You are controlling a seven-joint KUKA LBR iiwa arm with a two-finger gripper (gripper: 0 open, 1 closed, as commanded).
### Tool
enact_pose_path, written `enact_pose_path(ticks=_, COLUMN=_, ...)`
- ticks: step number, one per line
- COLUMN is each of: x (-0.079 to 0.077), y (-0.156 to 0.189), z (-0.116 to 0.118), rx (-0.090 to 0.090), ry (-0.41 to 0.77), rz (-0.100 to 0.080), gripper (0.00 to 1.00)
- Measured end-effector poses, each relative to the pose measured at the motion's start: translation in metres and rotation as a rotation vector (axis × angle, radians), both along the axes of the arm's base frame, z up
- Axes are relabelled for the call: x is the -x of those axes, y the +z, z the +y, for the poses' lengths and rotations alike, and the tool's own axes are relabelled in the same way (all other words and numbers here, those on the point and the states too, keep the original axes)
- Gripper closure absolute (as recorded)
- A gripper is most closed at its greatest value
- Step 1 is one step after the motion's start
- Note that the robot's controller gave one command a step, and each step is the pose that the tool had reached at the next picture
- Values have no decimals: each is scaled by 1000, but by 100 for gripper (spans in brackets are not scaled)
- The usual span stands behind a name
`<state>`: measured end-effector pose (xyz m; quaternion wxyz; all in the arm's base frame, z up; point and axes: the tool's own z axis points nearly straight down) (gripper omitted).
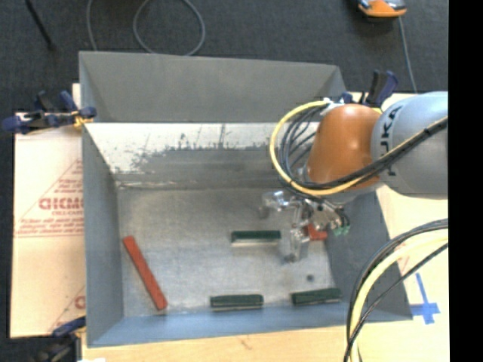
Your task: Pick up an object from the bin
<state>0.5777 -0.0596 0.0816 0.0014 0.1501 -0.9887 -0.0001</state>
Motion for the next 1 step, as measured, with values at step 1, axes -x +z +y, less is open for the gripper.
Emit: enact_pose_path(ticks=1, x=-5, y=-11, z=33, rx=0, ry=142, rz=-4, gripper=0)
